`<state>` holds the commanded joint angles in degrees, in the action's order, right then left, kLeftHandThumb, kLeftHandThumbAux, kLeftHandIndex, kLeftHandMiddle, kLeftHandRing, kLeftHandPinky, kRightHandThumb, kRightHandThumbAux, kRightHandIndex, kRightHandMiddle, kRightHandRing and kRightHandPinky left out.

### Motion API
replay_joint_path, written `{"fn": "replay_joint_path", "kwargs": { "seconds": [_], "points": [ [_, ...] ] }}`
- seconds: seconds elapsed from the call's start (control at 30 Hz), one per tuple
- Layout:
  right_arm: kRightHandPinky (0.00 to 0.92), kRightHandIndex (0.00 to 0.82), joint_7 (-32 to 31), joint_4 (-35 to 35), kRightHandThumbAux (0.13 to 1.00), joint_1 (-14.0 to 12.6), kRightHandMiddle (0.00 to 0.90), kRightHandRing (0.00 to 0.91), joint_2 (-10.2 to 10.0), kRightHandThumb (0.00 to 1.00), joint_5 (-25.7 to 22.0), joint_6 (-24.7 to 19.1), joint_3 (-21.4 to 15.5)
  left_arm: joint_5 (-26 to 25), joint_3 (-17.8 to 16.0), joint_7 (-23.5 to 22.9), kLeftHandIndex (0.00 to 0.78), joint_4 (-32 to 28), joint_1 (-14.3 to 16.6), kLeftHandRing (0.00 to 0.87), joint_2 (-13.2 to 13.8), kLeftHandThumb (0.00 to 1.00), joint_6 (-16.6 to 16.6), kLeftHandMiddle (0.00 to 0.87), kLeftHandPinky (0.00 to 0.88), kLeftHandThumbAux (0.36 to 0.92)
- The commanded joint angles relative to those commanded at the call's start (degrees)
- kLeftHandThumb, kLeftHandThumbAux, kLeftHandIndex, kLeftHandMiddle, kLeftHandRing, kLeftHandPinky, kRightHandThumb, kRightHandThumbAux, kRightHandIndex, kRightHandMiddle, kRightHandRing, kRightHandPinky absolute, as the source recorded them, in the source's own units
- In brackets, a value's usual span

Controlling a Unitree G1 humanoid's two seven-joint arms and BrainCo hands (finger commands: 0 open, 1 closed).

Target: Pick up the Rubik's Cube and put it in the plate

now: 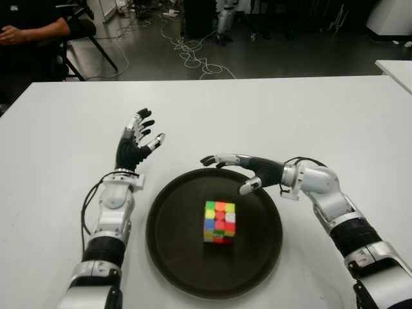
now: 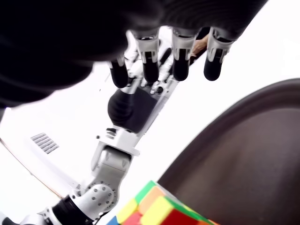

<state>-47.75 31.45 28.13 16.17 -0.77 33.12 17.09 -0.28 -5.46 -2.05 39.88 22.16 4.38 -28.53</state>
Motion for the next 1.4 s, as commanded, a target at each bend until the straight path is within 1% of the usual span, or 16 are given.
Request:
{"fn": "replay_joint_path", "kwargs": {
  "seconds": [0.27, 0.47, 0.67, 0.8, 0.9, 0.93, 0.97, 1.0, 1.03, 1.07, 1.1, 1.17, 1.2, 1.3, 1.37, 1.4],
  "points": [
    [0.000, 0.000, -0.84, 1.67, 0.275, 0.63, 0.000, 0.000, -0.53, 0.000, -0.67, -0.70, -0.29, 0.34, 0.11, 0.31, 0.119, 0.10, 0.03, 0.142, 0.13, 0.072, 0.00, 0.147, 0.134, 0.793],
    [0.000, 0.000, -0.06, 3.14, 0.279, 1.36, 0.000, 0.000, -0.52, 0.000, 0.44, 0.04, -0.40, 0.55, 0.16, 0.44, 0.112, -0.04, -0.04, 0.138, 0.15, 0.077, 0.08, 0.145, 0.130, 0.785],
    [0.000, 0.000, -0.33, 9.70, 0.304, 4.80, 0.000, 0.000, -0.02, 0.000, -0.42, 2.12, -2.43, 0.87, 0.33, 0.35, 0.113, -0.28, -0.01, 0.142, 0.27, 0.073, 0.48, 0.148, 0.132, 0.779],
    [0.000, 0.000, 1.26, 15.78, 0.343, 7.56, 0.000, 0.000, 1.86, 0.000, -1.28, 3.53, -6.34, 0.86, 0.32, 0.18, 0.112, -0.17, -0.04, 0.144, 0.41, 0.065, 0.41, 0.147, 0.135, 0.777],
    [0.002, 0.000, 6.64, 21.11, 0.391, 9.72, 0.000, 0.000, 2.96, 0.000, -0.59, 4.02, -9.64, 0.72, 0.28, 0.04, 0.110, -0.01, -0.03, 0.144, 0.39, 0.061, 0.25, 0.145, 0.136, 0.778],
    [0.017, 0.000, 10.74, 23.40, 0.421, 10.82, 0.004, 0.006, 2.57, 0.000, -0.01, 3.97, -10.88, 0.65, 0.27, 0.01, 0.109, -0.02, -0.04, 0.143, 0.34, 0.061, 0.17, 0.143, 0.135, 0.779],
    [0.070, 0.022, 13.47, 24.97, 0.470, 11.58, 0.049, 0.053, 2.17, 0.000, 0.44, 4.05, -11.62, 0.61, 0.26, 0.00, 0.108, -0.03, -0.05, 0.142, 0.31, 0.060, 0.12, 0.141, 0.133, 0.778],
    [0.089, 0.031, 17.50, 27.38, 0.487, 12.25, 0.065, 0.070, 1.70, 0.000, 0.66, 4.05, -12.74, 0.60, 0.28, 0.04, 0.108, -0.25, -0.10, 0.142, 0.24, 0.060, 0.10, 0.141, 0.132, 0.778],
    [0.170, 0.065, 20.04, 29.10, 0.523, 12.70, 0.113, 0.126, 1.39, 0.000, 0.82, 4.17, -13.42, 0.59, 0.28, 0.06, 0.110, -0.39, -0.13, 0.142, 0.20, 0.060, 0.08, 0.142, 0.135, 0.781],
    [0.222, 0.087, 21.48, 30.21, 0.546, 12.96, 0.143, 0.162, 1.24, 0.000, 0.97, 4.38, -13.77, 0.59, 0.29, 0.07, 0.112, -0.48, -0.16, 0.142, 0.18, 0.060, 0.08, 0.142, 0.137, 0.782],
    [0.257, 0.077, 25.52, 31.20, 0.581, 12.97, 0.154, 0.185, 0.00, 0.000, 0.28, 2.86, -15.13, 0.61, 0.30, 0.11, 0.114, -0.63, -0.20, 0.142, 0.17, 0.061, 0.14, 0.143, 0.139, 0.785],
    [0.395, 0.154, 31.27, 31.81, 0.640, 12.58, 0.263, 0.314, -2.37, 0.026, -2.05, -0.96, -18.04, 0.65, 0.30, 0.17, 0.118, -0.74, -0.24, 0.142, 0.20, 0.064, 0.29, 0.143, 0.142, 0.792],
    [0.435, 0.177, 32.68, 32.01, 0.660, 12.52, 0.296, 0.352, -2.95, 0.037, -2.55, -1.86, -18.79, 0.66, 0.30, 0.19, 0.118, -0.76, -0.25, 0.142, 0.20, 0.065, 0.34, 0.143, 0.143, 0.794],
    [0.489, 0.216, 35.05, 31.46, 0.700, 12.86, 0.349, 0.411, -4.64, 0.054, -5.15, -7.06, -21.45, 0.58, 0.17, 0.12, 0.118, -0.26, -0.16, 0.141, 0.31, 0.068, 0.22, 0.142, 0.142, 0.795],
    [0.538, 0.273, 37.17, 30.07, 0.750, 12.98, 0.416, 0.468, -5.85, 0.072, -6.35, -11.13, -22.79, 0.50, 0.08, 0.05, 0.118, 0.24, -0.04, 0.138, 0.37, 0.069, 0.07, 0.141, 0.133, 0.791],
    [0.547, 0.284, 38.18, 28.92, 0.759, 12.76, 0.428, 0.478, -6.42, 0.075, -6.61, -12.82, -23.10, 0.49, 0.07, 0.04, 0.119, 0.31, -0.02, 0.137, 0.37, 0.069, 0.06, 0.140, 0.131, 0.790]
  ]
}}
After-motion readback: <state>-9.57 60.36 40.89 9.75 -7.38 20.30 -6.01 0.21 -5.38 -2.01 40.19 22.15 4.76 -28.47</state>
